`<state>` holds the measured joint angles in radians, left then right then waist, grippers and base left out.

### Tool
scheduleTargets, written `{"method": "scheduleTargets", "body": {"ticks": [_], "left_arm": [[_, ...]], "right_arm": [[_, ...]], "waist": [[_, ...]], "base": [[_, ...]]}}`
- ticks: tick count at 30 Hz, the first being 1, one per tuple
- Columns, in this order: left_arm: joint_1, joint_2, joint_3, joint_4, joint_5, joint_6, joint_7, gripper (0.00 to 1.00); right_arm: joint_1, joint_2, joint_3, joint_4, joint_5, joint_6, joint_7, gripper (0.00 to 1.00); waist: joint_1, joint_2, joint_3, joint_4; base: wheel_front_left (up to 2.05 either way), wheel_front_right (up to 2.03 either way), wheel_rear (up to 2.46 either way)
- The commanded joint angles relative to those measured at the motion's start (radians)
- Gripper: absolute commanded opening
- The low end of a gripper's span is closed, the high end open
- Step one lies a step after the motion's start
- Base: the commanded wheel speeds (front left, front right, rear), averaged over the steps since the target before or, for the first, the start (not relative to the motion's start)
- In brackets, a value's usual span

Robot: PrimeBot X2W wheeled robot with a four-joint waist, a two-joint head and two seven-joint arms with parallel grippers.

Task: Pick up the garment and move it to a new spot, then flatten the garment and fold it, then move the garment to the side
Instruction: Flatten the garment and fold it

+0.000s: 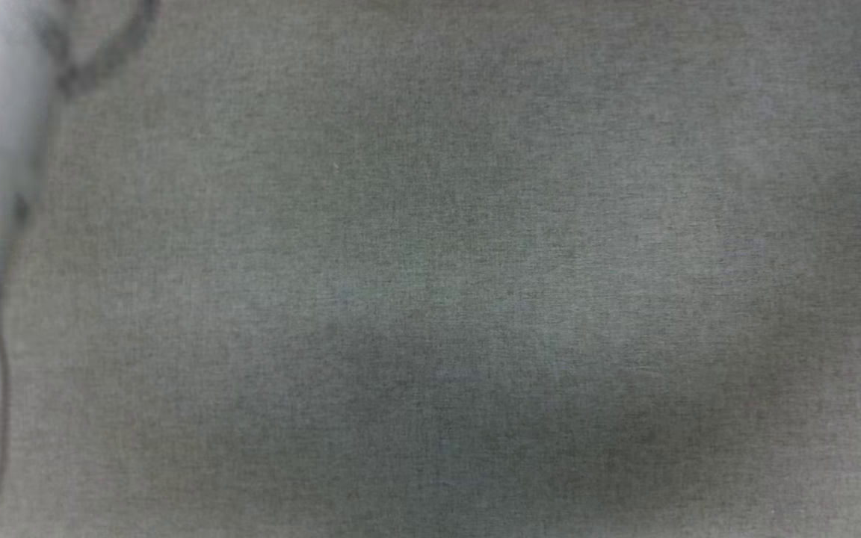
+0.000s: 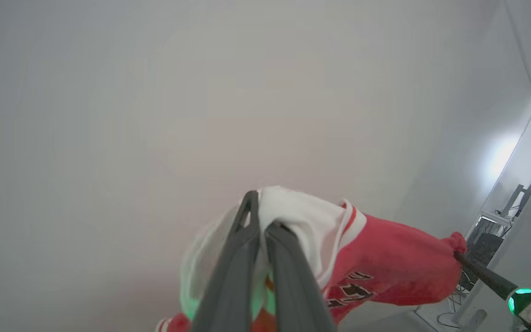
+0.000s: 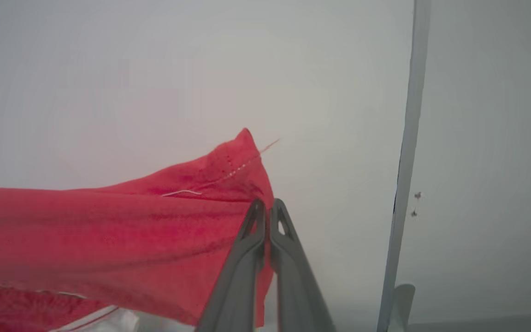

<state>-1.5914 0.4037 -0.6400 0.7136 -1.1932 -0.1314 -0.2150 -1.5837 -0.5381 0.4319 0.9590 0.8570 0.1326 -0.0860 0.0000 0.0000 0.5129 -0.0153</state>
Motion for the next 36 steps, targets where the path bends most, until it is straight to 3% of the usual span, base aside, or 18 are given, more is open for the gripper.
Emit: {"method": "scheduleTargets", "body": {"ticks": [1,8,14,26,36], "left_arm": [[0.104,0.026,-0.039,-0.044,-0.031,0.003,0.001,0.0],[0.49,0.087,-0.156,-0.227,-0.132,0.002,-0.031,0.0],[0.792,0.142,-0.175,-0.384,-0.11,0.002,-0.05,0.0],[1.25,0.217,-0.061,-0.657,0.031,0.002,-0.049,0.0],[1.504,0.324,-0.039,-0.944,0.06,0.11,-0.049,0.0]], "right_arm": [[0.076,-0.014,0.031,-0.022,0.023,-0.003,0.01,0.0],[0.416,-0.094,0.154,-0.22,0.159,-0.003,0.069,0.0],[0.733,-0.215,0.197,-0.431,0.279,-0.003,0.081,0.0],[1.18,-0.407,0.131,-0.766,0.374,-0.003,0.081,0.0],[1.543,-0.491,-0.061,-0.956,0.392,-0.003,0.094,0.0]], "waist": [[0.0,0.0,0.005,0.007],[0.0,0.0,-0.017,0.025],[0.0,0.0,-0.06,0.035],[0.0,0.0,-0.162,0.04],[0.0,0.0,-0.201,0.04]], "base": [[0.0,0.0,0.0],[0.0,0.0,0.0],[0.0,0.0,0.0],[0.0,0.0,0.0],[0.0,0.0,0.0]]}}
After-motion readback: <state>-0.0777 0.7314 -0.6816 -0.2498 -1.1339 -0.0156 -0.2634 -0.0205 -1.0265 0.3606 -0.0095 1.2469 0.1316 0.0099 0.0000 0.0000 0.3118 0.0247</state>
